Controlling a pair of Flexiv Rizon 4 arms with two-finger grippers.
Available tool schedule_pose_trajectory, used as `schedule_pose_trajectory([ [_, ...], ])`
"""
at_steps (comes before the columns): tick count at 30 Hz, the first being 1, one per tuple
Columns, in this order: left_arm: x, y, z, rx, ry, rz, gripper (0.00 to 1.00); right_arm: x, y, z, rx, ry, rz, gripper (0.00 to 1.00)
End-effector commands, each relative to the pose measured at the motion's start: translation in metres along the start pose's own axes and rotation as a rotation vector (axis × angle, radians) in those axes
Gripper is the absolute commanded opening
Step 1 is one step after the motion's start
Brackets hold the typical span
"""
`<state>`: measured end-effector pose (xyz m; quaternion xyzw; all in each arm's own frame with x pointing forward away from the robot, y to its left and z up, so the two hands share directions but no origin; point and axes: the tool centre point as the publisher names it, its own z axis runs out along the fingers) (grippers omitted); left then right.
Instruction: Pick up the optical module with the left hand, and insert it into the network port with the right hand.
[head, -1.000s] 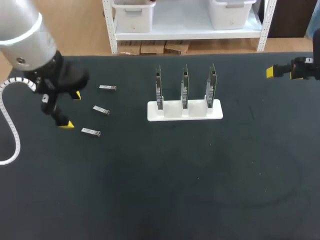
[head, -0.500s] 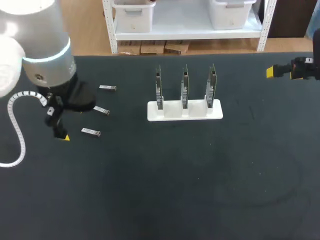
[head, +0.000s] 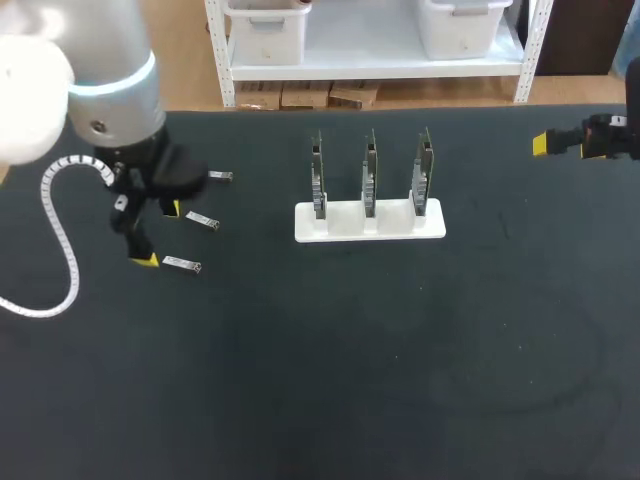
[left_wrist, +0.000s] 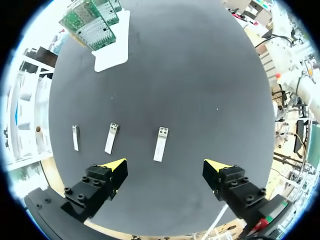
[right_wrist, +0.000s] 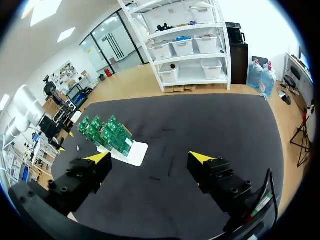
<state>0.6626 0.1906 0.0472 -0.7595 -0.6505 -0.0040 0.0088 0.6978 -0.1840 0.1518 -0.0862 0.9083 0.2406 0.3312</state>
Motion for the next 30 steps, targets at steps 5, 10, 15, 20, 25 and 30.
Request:
schedule_pose_trajectory([
  [5,0.008,0.008,0.017,-0.002,-0.037,-0.015,1.00,0.000,-0.001,0.001,-0.002,0.000,-0.001,1.00],
  [10,0.014,0.014,0.021,-0.017,-0.080,-0.008,1.00,0.000,-0.001,0.001,-0.002,0.000,-0.001,1.00],
  [15,0.014,0.017,0.029,-0.008,-0.041,0.033,1.00,0.000,-0.001,0.001,-0.002,0.000,-0.001,1.00],
  [20,0.007,0.020,0.035,0.010,-0.011,0.055,1.00,0.000,-0.001,0.001,-0.002,0.000,-0.001,1.00],
  [25,0.008,0.022,0.041,0.033,-0.017,0.026,1.00,0.000,-0.001,0.001,-0.002,0.000,-0.001,1.00],
  [30,0.018,0.024,0.051,0.055,-0.020,-0.015,1.00,0.000,-0.001,0.001,-0.002,0.000,-0.001,1.00],
])
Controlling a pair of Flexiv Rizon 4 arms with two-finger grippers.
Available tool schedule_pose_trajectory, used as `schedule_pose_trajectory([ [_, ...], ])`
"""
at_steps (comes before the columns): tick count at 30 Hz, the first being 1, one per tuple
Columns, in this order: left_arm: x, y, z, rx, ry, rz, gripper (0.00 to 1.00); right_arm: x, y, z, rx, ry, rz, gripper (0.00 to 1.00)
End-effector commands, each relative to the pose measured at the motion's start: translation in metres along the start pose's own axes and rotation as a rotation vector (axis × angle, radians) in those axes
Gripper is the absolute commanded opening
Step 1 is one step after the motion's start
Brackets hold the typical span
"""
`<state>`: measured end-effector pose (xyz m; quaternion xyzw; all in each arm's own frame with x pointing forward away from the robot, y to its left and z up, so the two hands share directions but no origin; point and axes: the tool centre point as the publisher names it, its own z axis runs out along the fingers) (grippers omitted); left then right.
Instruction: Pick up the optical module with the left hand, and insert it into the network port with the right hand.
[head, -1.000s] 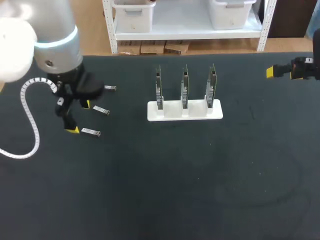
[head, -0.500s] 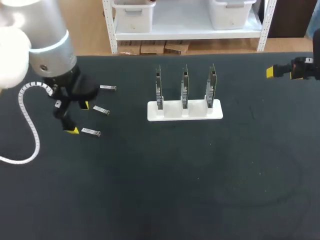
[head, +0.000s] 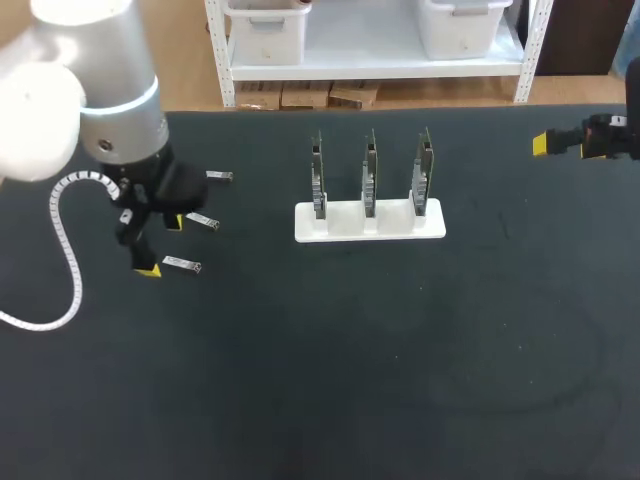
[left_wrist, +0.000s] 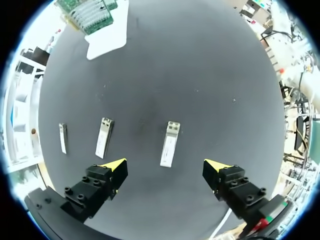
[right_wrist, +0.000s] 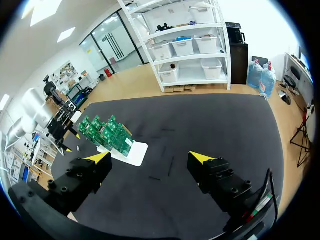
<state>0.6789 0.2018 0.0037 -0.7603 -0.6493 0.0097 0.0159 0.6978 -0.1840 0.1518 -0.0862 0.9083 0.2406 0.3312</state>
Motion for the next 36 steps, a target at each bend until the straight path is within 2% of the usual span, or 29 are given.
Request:
schedule_pose_trajectory([
  [1,0.006,0.010,0.008,0.026,-0.011,-0.021,1.00,0.000,-0.001,0.001,-0.002,0.000,-0.001,1.00],
  [11,-0.001,0.009,0.012,0.042,-0.001,-0.030,1.00,0.000,-0.001,0.001,-0.002,0.000,-0.001,1.00],
  [16,0.003,0.003,0.012,0.037,-0.001,-0.046,1.00,0.000,-0.001,0.001,-0.002,0.000,-0.001,1.00],
  [20,0.009,0.000,0.013,0.001,-0.005,-0.074,1.00,0.000,-0.001,0.001,-0.002,0.000,-0.001,1.00],
  [23,0.011,-0.001,0.014,-0.002,-0.029,-0.097,1.00,0.000,-0.001,0.001,-0.002,0.000,-0.001,1.00],
  [30,0.005,-0.009,0.015,0.015,-0.016,-0.058,1.00,0.000,-0.001,0.001,-0.002,0.000,-0.001,1.00],
  [36,0.002,-0.007,0.021,0.023,-0.007,-0.046,1.00,0.000,-0.001,0.001,-0.002,0.000,-0.001,1.00],
])
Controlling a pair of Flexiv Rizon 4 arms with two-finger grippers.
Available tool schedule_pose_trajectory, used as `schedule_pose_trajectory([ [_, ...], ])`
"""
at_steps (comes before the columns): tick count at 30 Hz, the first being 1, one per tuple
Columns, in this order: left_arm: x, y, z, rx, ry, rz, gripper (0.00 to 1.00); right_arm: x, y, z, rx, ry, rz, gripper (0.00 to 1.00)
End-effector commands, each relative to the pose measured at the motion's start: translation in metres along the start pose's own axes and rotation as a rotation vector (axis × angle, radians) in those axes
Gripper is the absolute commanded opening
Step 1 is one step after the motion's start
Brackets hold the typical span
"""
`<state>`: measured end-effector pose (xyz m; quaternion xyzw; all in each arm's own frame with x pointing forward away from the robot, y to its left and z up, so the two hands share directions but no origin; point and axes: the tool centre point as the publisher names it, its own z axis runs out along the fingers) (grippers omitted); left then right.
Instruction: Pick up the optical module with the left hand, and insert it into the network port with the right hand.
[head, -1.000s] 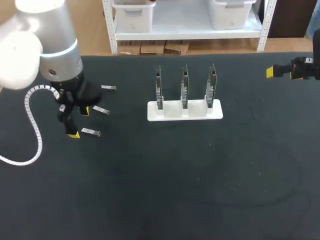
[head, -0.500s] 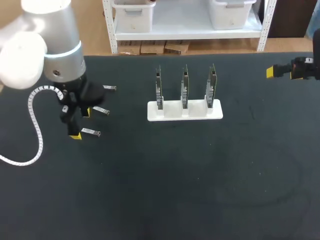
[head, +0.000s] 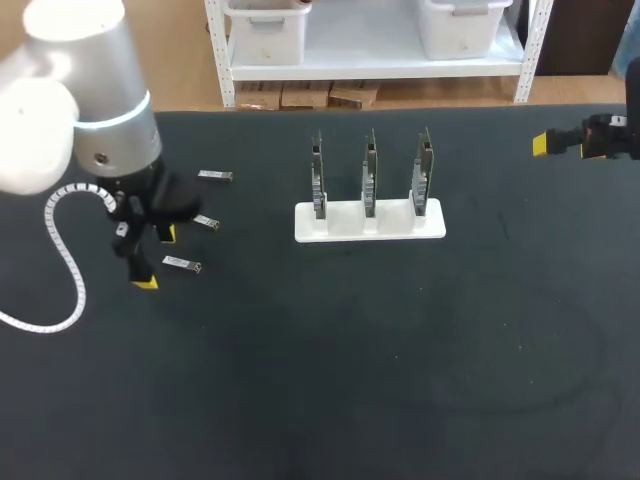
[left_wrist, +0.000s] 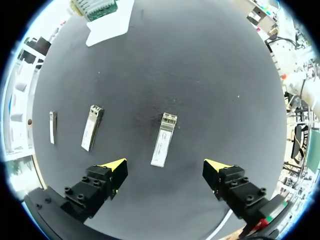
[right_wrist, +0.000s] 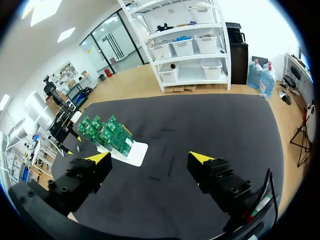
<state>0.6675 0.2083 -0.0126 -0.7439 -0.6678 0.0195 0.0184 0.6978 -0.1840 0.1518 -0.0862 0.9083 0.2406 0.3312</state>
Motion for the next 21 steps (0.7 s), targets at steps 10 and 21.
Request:
schedule_pose_trajectory([
  [10,-0.005,0.013,0.004,-0.011,-0.002,0.002,1.00,0.000,-0.001,0.001,-0.002,0.000,-0.002,1.00],
  [21,-0.006,0.016,0.008,-0.003,0.008,0.008,1.00,0.000,-0.001,0.001,-0.002,0.000,-0.002,1.00],
])
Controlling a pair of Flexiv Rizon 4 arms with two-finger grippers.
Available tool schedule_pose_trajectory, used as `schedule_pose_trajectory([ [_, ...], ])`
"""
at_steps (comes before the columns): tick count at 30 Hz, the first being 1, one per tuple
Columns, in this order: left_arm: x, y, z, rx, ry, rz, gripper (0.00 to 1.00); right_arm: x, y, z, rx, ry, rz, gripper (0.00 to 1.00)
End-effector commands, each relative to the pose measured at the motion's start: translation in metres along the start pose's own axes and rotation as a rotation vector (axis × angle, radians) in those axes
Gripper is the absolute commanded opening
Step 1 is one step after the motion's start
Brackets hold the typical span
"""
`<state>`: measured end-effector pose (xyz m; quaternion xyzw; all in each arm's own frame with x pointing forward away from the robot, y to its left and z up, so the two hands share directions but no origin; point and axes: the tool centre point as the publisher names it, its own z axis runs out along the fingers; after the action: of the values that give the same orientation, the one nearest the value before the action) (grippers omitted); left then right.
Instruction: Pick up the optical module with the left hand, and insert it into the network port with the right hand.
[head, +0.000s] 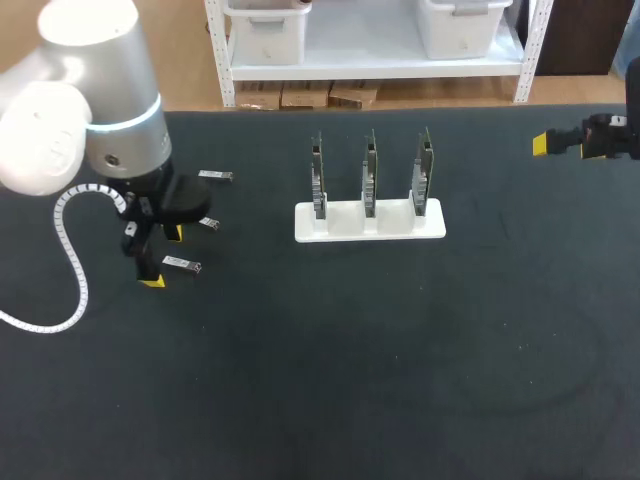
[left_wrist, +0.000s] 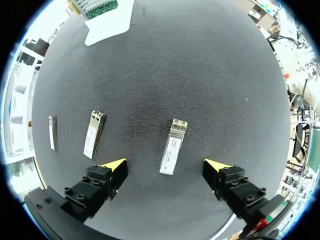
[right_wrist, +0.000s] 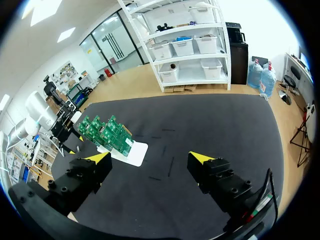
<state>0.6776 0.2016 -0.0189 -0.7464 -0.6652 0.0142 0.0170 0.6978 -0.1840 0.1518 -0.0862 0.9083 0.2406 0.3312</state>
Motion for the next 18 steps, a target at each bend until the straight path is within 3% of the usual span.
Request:
schedule_pose_trajectory([
  [1,-0.0007,0.0051,0.0021,0.006,0.001,0.001,1.00,0.0001,-0.0010,0.0005,-0.002,0.000,-0.002,1.00],
  [5,-0.0011,0.0058,0.0005,-0.007,-0.017,0.005,1.00,0.0001,-0.0010,0.0005,-0.002,0.000,-0.002,1.00],
  [7,-0.0012,0.0052,-0.0002,-0.010,-0.022,0.005,0.51,0.0001,-0.0010,0.0005,-0.002,0.000,-0.002,1.00],
  [8,-0.0010,0.0049,-0.0002,-0.009,-0.023,0.004,0.42,0.0001,-0.0010,0.0005,-0.002,0.000,-0.002,1.00],
  [9,-0.0007,0.0043,0.0001,-0.010,-0.028,0.003,0.14,0.0001,-0.0010,0.0005,-0.002,0.000,-0.002,1.00],
  [10,-0.0003,0.0039,0.0007,-0.010,-0.028,0.000,0.00,0.0001,-0.0010,0.0005,-0.002,0.000,-0.002,1.00],
  [18,0.0011,0.0033,0.0061,-0.003,-0.017,0.002,0.00,0.0001,-0.0010,0.0005,-0.002,0.000,-0.002,1.00],
])
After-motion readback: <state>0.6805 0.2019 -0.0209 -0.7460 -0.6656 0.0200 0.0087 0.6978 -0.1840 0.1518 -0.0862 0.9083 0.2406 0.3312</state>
